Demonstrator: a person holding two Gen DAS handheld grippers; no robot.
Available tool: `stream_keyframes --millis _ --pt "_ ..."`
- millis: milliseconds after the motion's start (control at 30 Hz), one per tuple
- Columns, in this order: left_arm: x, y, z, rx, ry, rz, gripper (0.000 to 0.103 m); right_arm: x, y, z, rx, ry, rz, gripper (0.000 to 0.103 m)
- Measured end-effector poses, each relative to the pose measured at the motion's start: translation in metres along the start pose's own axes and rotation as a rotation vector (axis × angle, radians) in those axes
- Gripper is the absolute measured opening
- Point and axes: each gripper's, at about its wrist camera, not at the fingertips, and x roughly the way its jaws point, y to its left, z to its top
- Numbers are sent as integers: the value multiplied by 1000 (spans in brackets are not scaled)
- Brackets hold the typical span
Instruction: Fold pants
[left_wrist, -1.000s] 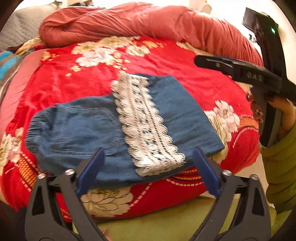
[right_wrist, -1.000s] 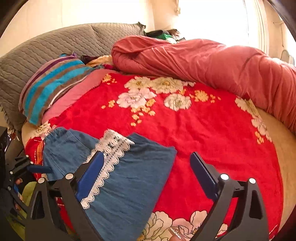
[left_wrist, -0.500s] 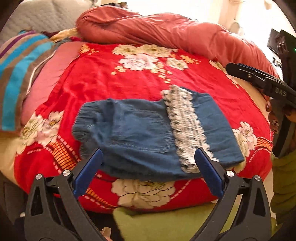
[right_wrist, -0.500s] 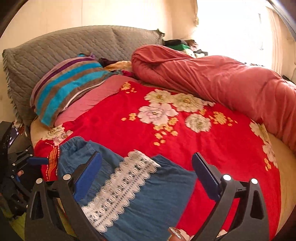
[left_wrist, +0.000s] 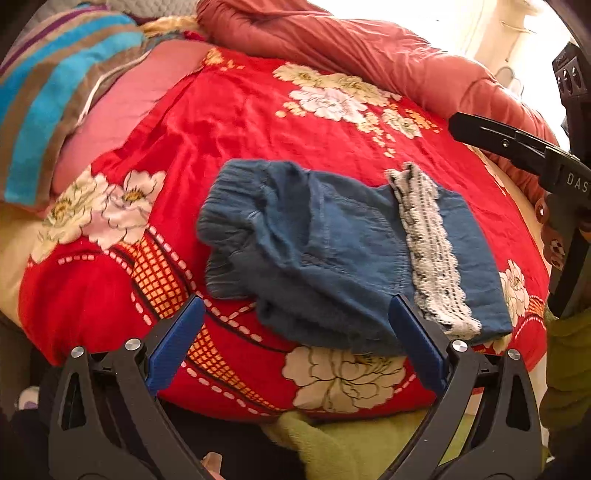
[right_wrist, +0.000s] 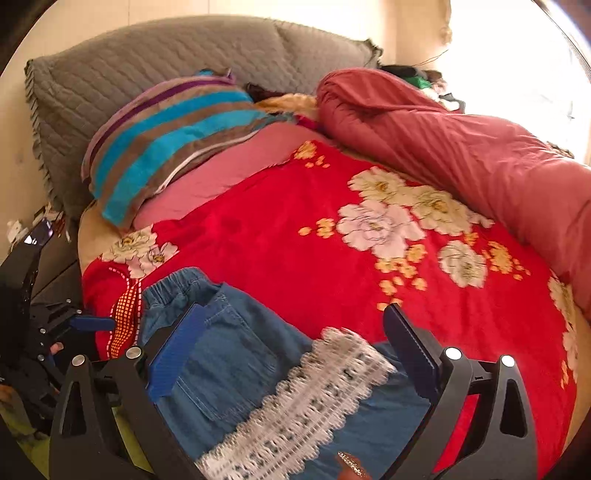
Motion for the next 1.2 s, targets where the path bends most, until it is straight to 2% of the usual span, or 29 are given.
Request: stream_keyframes --millis 200,300,367,400,433,533,733,767,800,833,900,933,967,1067,1200 --pt "14 29 -2 -129 27 -67 93 44 27 15 -82 87 67 97" --pt "16 38 -3 -202 14 -144 93 74 43 21 -115 158 135 97" --pt "18 39 -3 -217 8 -187 82 91 52 25 -128 199 169 97" --pt "20 40 -4 -221 6 -196 67 100 57 27 -134 224 189 97" --pt "21 39 -4 -224 8 -198 61 107 61 28 -139 242 208 97" --pt "28 41 -7 -229 27 -202 56 132 80 31 -168 294 255 97" --pt "32 44 -10 -231 33 -217 56 168 97 24 -160 379 360 96" --pt "32 45 -11 -234 34 -222 56 169 98 21 -155 382 378 90" --pt "32 45 -12 -239 33 -226 56 169 99 20 -153 381 396 71" --pt "31 46 -13 -246 32 -231 56 166 98 18 -154 369 403 68" --pt "29 51 -12 -276 23 -254 57 158 92 18 -138 341 413 50" --pt "29 53 -10 -297 19 -270 57 151 86 19 -118 319 424 46" --pt "28 55 -9 -307 13 -281 57 144 79 20 -100 297 432 38" --pt "19 55 -8 -304 -13 -282 63 112 54 22 -36 209 468 33" --pt "8 42 -4 -255 -40 -288 75 72 25 17 22 123 500 32"
